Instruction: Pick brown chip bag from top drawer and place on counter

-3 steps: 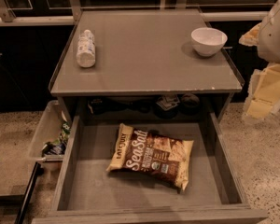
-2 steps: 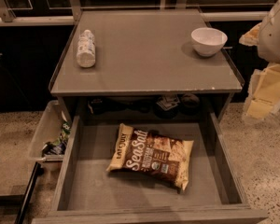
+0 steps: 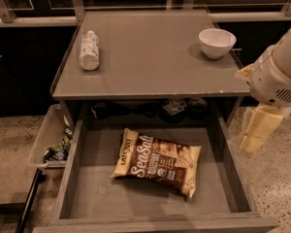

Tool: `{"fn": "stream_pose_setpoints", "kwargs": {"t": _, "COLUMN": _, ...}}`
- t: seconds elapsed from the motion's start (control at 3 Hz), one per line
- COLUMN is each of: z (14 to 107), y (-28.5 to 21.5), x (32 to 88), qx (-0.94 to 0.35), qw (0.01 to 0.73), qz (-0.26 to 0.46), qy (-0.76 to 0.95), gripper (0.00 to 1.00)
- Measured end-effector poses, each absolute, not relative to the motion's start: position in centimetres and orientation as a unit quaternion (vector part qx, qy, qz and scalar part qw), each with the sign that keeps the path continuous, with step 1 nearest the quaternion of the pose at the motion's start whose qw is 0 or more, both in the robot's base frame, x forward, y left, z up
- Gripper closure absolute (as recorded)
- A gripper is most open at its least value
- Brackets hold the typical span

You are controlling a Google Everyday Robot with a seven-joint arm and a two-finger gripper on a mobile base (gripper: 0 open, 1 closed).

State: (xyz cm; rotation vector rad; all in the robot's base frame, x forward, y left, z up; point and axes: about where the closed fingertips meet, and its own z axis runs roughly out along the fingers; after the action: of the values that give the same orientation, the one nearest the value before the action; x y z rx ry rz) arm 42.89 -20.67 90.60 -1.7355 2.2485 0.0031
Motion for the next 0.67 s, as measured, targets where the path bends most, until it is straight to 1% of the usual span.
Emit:
{"fn": "stream_pose_setpoints", "kwargs": {"t": 0.33, "z": 86.7, "y": -19.9, "x": 42.4, "qx": -0.615, "qw": 0.165, "qz": 0.019, "qy": 0.77, "gripper": 0.0}}
{"fn": "stream_pose_setpoints", "kwargs": {"t": 0.67, "z": 82.5, "y": -19.5, "x": 42.9, "qx": -0.622, "qw": 0.201, "qz": 0.036, "qy": 0.756, "gripper": 0.0}}
